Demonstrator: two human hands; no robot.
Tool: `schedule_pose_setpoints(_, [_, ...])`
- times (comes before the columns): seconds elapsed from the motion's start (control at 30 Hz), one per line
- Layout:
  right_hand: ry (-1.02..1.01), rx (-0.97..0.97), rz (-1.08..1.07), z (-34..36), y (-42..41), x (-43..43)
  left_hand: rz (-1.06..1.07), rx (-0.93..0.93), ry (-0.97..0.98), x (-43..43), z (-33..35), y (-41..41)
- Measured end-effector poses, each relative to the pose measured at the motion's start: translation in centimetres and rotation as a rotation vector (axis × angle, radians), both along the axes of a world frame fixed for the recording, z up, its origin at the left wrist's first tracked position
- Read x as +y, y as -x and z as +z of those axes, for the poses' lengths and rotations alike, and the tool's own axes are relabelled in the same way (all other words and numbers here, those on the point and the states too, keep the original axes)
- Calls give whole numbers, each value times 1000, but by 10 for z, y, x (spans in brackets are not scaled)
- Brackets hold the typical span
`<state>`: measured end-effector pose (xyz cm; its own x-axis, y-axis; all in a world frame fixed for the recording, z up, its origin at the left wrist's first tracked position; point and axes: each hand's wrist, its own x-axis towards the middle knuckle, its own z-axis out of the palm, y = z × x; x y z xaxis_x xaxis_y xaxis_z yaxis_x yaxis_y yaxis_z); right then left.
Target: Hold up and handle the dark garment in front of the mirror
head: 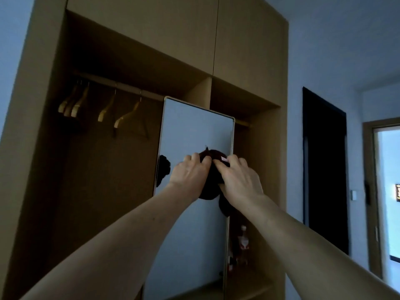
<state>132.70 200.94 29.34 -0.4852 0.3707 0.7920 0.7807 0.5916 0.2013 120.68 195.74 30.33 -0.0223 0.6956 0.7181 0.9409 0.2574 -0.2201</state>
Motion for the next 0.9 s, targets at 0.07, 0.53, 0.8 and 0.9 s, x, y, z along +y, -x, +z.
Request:
schedule_pose_setpoints(0.07, [-42,6,-33,12,6,23,13,19,-24,22,12,6])
schedule_pose_setpoints(0.53, [-65,148,302,68,39,160,184,182,-178,130,83,33])
schedule_pose_setpoints(0.8, [-193,142,454,109,50,240,329,200,-264,186,114,29])
schedule_pose_setpoints(0.9, [-187,129,521,117,53,272,366,172,-280,213,118,27])
